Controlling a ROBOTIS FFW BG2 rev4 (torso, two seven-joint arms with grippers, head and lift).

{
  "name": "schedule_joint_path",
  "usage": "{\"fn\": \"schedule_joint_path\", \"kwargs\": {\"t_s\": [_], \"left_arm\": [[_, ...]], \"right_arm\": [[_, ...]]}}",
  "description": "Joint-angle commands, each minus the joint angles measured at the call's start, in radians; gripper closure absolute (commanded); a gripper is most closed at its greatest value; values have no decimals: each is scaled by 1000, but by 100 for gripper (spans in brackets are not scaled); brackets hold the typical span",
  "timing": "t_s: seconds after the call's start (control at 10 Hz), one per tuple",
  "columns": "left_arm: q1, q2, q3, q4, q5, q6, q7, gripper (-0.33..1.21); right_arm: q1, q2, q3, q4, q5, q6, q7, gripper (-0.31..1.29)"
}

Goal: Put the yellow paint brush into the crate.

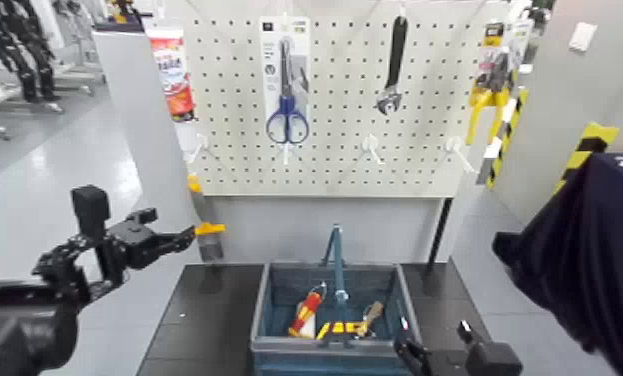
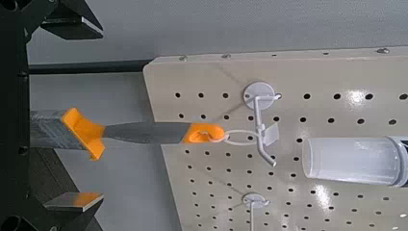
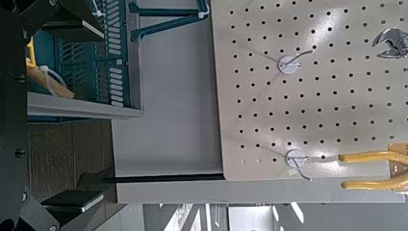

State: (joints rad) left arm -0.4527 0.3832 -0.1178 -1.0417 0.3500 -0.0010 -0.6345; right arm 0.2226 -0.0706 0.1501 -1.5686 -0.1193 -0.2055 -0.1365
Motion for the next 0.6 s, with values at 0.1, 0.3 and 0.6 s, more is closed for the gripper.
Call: {"fn": "schedule_joint_path", "kwargs": {"t_s": [0.1, 0.3, 0.6], "left_arm": [[-81, -1, -66, 94, 18, -33, -17, 11], [-124, -10, -98, 149, 23, -59, -25, 12], [-178, -30, -132, 210, 27, -86, -33, 12]], "right_arm": [[-5, 0, 5, 4, -3, 0, 0, 14], [-9, 0, 9, 5, -5, -2, 0, 14], [-14, 0, 14, 12, -7, -6, 0, 14]]}}
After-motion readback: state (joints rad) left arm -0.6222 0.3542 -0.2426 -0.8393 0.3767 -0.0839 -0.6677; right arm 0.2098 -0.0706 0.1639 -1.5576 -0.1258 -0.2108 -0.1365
